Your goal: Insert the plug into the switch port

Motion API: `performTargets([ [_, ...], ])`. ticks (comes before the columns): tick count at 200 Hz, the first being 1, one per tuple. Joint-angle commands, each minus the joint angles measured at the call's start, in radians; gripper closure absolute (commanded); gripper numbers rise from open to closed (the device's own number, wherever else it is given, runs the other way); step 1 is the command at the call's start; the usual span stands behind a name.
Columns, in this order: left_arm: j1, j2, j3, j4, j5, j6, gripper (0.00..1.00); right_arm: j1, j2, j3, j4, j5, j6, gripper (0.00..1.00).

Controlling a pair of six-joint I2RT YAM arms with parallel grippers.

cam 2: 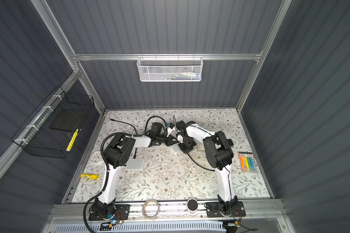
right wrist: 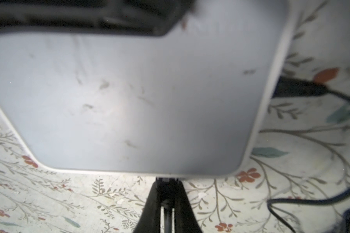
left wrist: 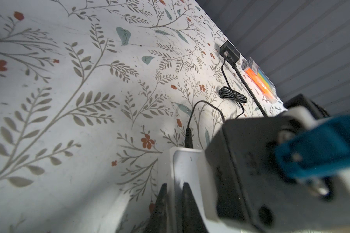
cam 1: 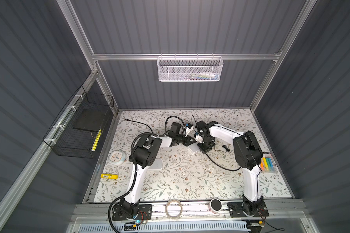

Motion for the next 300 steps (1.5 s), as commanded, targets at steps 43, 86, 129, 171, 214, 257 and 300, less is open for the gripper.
performTargets([
  [43,-0.219,0.159,-0.108,-0.471,0.333,0.026,0.86,0.000,-0.083,0.144,0.905,0.007,-0.002,1.00],
  [86,-0.219,0.157,-0.116,-0.469,0.335,0.028,0.87,-0.004,-0.047,0.096,0.974,-0.003,0.036,1.00],
  [129,-0.223,0.156,-0.127,-0.462,0.337,0.015,0.87,-0.007,-0.012,0.096,1.010,-0.023,0.063,1.00],
  [171,-0.226,0.154,-0.132,-0.457,0.335,0.007,0.87,-0.015,0.014,0.095,0.978,-0.029,0.093,1.00],
  [214,-0.227,0.151,-0.136,-0.448,0.337,0.000,0.87,-0.015,0.015,0.061,0.960,-0.035,0.130,1.00],
  [257,-0.232,0.132,-0.153,-0.446,0.333,0.011,0.87,-0.019,0.048,0.057,0.980,-0.035,0.100,1.00],
  [300,-0.229,0.100,-0.170,-0.423,0.292,-0.014,0.87,-0.020,-0.060,-0.058,0.975,-0.037,0.102,0.99],
])
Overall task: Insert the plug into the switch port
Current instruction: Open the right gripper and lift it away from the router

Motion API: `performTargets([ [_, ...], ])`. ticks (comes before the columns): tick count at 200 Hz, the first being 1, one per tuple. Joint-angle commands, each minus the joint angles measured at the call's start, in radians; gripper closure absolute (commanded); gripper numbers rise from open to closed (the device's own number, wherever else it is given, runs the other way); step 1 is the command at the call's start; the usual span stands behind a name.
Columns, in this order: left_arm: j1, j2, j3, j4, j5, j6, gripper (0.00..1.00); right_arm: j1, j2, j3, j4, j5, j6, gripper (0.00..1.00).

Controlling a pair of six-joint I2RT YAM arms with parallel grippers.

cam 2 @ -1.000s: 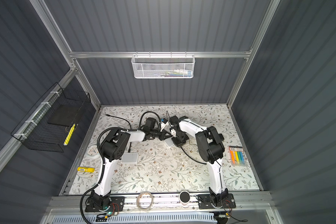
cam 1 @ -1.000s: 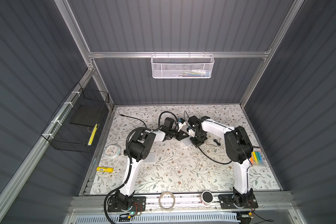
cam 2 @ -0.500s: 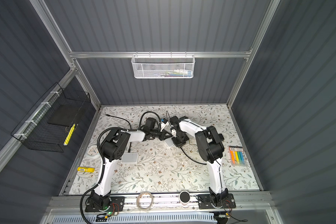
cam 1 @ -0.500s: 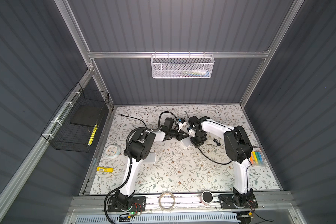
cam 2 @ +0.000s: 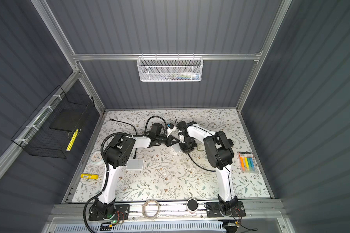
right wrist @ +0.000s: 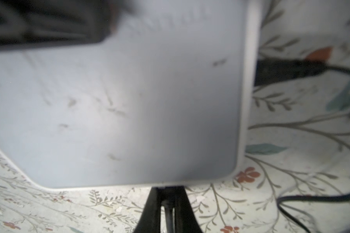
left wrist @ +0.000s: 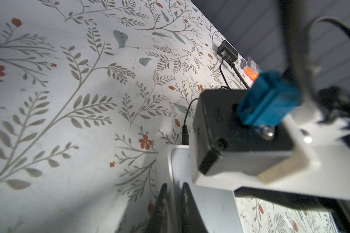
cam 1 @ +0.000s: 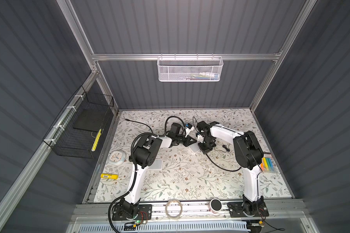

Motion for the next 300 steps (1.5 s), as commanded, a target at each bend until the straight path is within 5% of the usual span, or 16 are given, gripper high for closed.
performTargets([
  [1,-0.228,0.113,-0.140,-0.460,0.296,-0.020,0.87,-0.003,-0.058,-0.019,0.926,-0.018,0.009,0.98],
  [35,-0.191,0.111,-0.086,-0.540,0.210,-0.011,0.86,-0.003,-0.214,-0.184,0.876,0.011,0.016,0.76],
  [144,-0.043,-0.016,-0.021,-0.647,0.000,0.003,0.86,0.001,-0.582,-0.540,0.530,0.047,0.105,0.71],
  [208,-0.032,-0.045,0.031,-0.662,-0.001,0.012,0.85,0.003,-0.603,-0.625,0.285,0.046,0.082,0.73],
  [300,-0.027,-0.073,0.104,-0.665,-0.004,0.009,0.84,0.002,-0.510,-0.625,0.277,0.004,-0.003,0.74],
])
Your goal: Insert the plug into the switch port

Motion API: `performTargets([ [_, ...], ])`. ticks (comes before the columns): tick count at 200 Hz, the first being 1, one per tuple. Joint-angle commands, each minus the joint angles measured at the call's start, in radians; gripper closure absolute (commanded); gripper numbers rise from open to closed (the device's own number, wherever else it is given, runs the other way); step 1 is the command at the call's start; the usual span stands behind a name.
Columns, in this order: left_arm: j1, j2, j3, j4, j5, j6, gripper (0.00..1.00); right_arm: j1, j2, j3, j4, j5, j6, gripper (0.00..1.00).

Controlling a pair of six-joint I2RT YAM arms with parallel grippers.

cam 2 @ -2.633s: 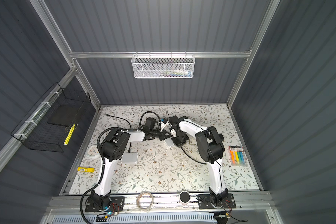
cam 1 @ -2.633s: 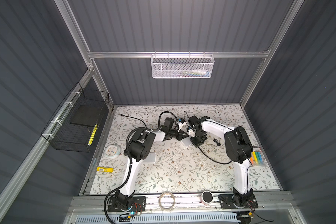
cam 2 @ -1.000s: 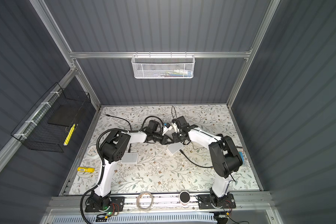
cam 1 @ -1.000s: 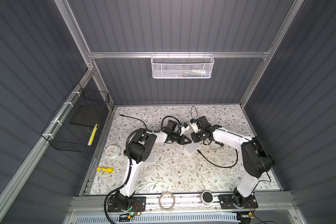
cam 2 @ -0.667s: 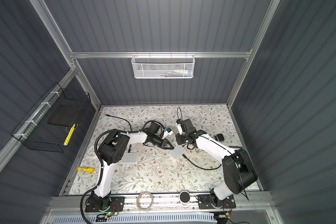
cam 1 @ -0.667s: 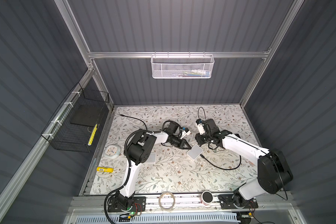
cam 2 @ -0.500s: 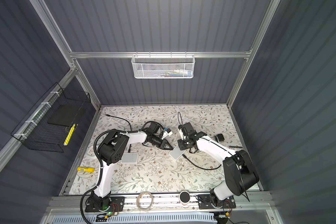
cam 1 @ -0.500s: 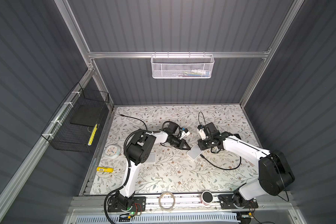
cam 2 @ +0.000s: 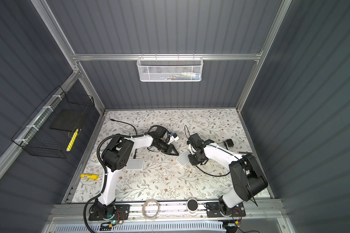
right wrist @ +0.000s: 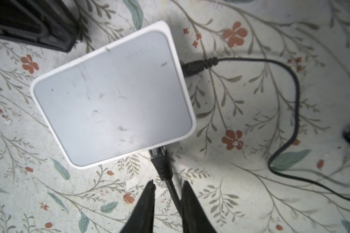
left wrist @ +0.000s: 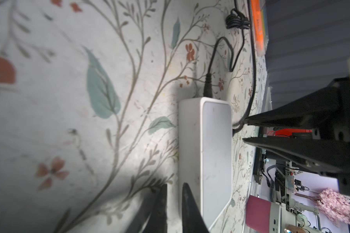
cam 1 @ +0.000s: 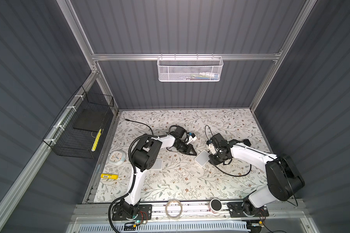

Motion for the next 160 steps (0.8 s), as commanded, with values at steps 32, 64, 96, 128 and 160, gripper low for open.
performTargets([
  [32,0.009,0.010,0.057,-0.042,-0.037,0.012,0.83,0.003,0.090,0.028,-0.039,-0.009,-0.028,0.74],
  [64,0.007,0.006,0.064,-0.024,-0.023,-0.007,0.83,0.006,0.121,0.039,-0.048,0.006,-0.035,0.75],
  [96,-0.013,0.013,0.059,-0.006,-0.009,-0.022,0.83,0.007,0.149,0.053,-0.060,0.015,-0.040,0.83],
  [128,-0.037,0.030,0.046,0.005,0.012,-0.031,0.81,0.009,0.128,0.053,-0.050,0.009,-0.040,0.90],
  [160,-0.029,-0.008,0.037,0.031,0.019,-0.043,0.72,0.012,0.115,0.054,-0.043,0.010,-0.049,0.92],
])
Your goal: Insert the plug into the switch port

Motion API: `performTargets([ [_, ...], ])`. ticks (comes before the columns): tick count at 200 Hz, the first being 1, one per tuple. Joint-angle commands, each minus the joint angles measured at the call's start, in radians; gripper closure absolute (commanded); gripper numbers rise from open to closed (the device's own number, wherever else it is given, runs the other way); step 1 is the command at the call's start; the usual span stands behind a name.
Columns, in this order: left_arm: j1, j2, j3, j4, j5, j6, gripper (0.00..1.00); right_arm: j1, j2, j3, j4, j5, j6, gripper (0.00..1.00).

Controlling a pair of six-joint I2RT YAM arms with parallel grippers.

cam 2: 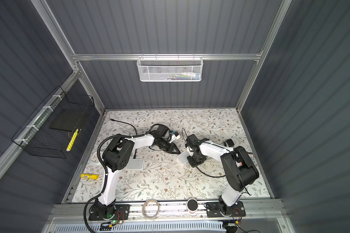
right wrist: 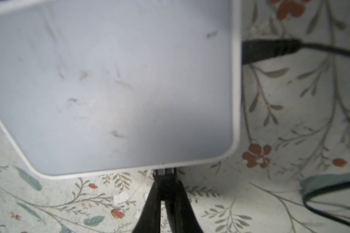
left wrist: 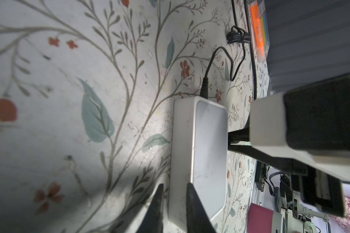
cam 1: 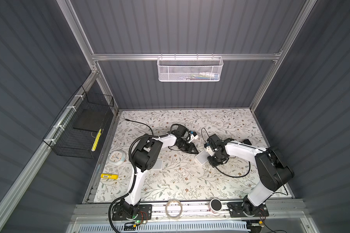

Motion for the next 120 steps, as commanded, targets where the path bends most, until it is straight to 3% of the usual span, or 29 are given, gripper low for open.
performTargets([
  [1,0.001,-0.013,-0.003,0.010,0.028,-0.008,0.71,0.004,-0.008,0.012,-0.009,0.006,-0.008,0.92],
  [32,0.017,-0.026,0.031,-0.023,0.036,0.021,0.62,0.013,-0.009,0.013,-0.007,0.010,-0.017,0.93],
  [120,-0.009,0.078,0.074,-0.034,0.141,0.069,0.64,0.023,-0.026,0.030,0.036,0.016,-0.057,0.95],
])
